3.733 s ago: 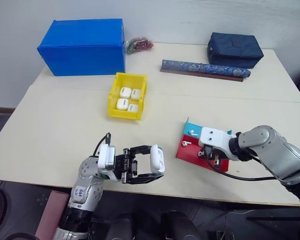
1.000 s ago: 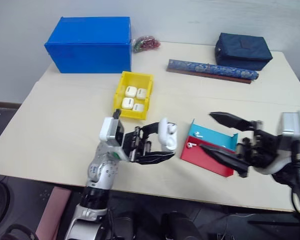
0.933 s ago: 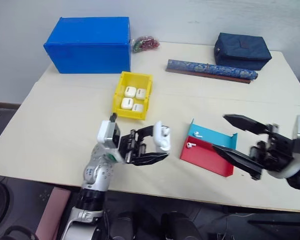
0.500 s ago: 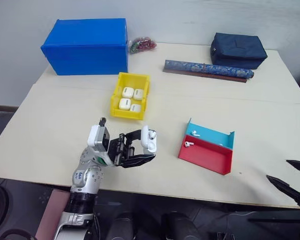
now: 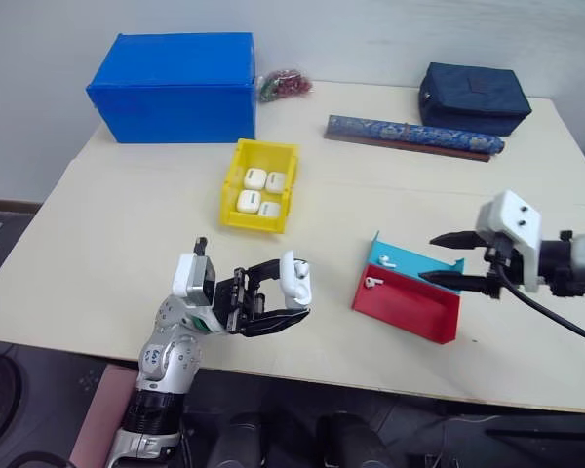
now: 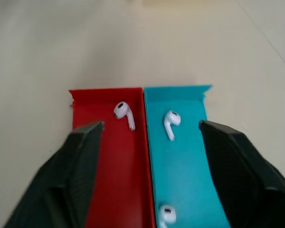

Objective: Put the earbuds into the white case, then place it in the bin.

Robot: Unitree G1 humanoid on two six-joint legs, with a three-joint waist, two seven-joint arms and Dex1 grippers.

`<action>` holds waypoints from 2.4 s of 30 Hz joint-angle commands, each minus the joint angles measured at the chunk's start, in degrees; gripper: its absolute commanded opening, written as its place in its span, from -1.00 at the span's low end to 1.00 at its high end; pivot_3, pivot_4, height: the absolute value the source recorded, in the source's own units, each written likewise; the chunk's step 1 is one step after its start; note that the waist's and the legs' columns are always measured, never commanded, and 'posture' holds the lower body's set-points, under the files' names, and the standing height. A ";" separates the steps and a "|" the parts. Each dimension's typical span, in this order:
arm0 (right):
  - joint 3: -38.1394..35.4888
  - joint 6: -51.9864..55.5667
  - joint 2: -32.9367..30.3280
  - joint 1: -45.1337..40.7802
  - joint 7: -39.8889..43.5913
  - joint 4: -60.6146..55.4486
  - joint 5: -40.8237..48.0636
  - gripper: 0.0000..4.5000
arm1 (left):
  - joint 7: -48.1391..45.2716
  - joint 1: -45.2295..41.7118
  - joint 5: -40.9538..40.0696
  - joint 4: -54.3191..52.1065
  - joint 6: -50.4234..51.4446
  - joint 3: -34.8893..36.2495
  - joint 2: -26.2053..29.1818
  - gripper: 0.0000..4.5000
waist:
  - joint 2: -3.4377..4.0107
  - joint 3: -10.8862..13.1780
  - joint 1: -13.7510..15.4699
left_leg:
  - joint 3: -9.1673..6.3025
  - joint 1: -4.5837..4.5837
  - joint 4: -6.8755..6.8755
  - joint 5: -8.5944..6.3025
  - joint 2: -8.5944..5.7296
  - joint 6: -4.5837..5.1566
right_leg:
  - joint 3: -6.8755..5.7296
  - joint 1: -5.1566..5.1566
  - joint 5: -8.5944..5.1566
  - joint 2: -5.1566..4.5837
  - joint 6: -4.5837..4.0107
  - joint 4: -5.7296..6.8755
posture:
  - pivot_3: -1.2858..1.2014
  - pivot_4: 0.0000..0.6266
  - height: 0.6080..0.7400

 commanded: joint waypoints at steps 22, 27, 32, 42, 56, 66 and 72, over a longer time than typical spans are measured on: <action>23.85 -3.52 13.84 -25.97 9.79 24.64 -25.19 -0.36 | 5.95 5.93 -0.52 -8.88 0.67 -0.70 1.07 0.26 | 0.03 0.02 -1.46 | 0.00 -0.03 -0.02 -0.01 0.00 -0.03 | -0.09 -0.11 0.00 -0.03 0.00 0.15 | 0.03 -0.52 1.00; 24.38 -3.89 15.99 -26.12 10.70 25.33 -27.22 -0.36 | 6.87 6.36 -0.04 -9.53 0.28 -1.24 0.97 0.26 | 0.03 0.02 -1.51 | 0.00 -0.02 0.00 -0.01 0.01 -0.04 | -0.10 -0.12 0.00 -0.03 0.00 0.21 | 0.03 -0.52 1.00; 24.13 -4.80 17.33 -26.00 10.25 26.24 -29.41 -0.20 | 7.30 6.76 0.08 -9.78 0.10 -1.14 1.35 0.26 | 0.03 0.02 -1.49 | 0.00 -0.02 0.01 -0.01 0.00 -0.05 | -0.10 -0.15 0.00 -0.03 0.00 0.31 | 0.03 -0.52 1.00; 24.71 -6.13 19.11 -25.50 12.22 26.54 -31.29 0.51 | 7.80 6.52 -0.16 -9.58 -0.14 -0.21 2.06 0.26 | 0.03 0.02 -1.51 | 0.00 -0.02 0.02 0.00 0.01 -0.08 | -0.10 -0.22 0.00 -0.04 0.00 0.43 | 0.03 -0.52 1.00; 25.88 -10.22 19.98 -25.39 15.24 29.95 -34.15 0.26 | 8.05 6.12 -0.31 -9.00 -0.42 0.72 2.71 0.26 | 0.03 0.02 -1.52 | 0.00 -0.02 0.03 0.00 0.01 -0.08 | -0.10 -0.22 0.00 -0.04 0.00 0.44 | 0.03 -0.52 1.00; 25.90 -12.97 20.72 -25.29 16.12 31.76 -35.30 -0.05 | 8.55 6.27 0.01 -9.13 -0.79 0.58 2.71 0.26 | 0.03 0.02 -1.52 | 0.00 0.06 0.08 0.00 0.01 -0.08 | -0.10 -0.14 0.00 -0.04 0.00 0.46 | 0.03 -0.52 1.00; 26.01 -13.69 21.14 -25.05 16.91 32.07 -35.61 -0.42 | 8.85 6.29 0.36 -9.14 -1.09 0.31 2.60 0.26 | 0.03 0.02 -1.57 | 0.00 0.08 0.08 0.00 0.01 -0.08 | -0.10 -0.13 0.00 -0.04 0.00 0.46 | 0.03 -0.52 1.00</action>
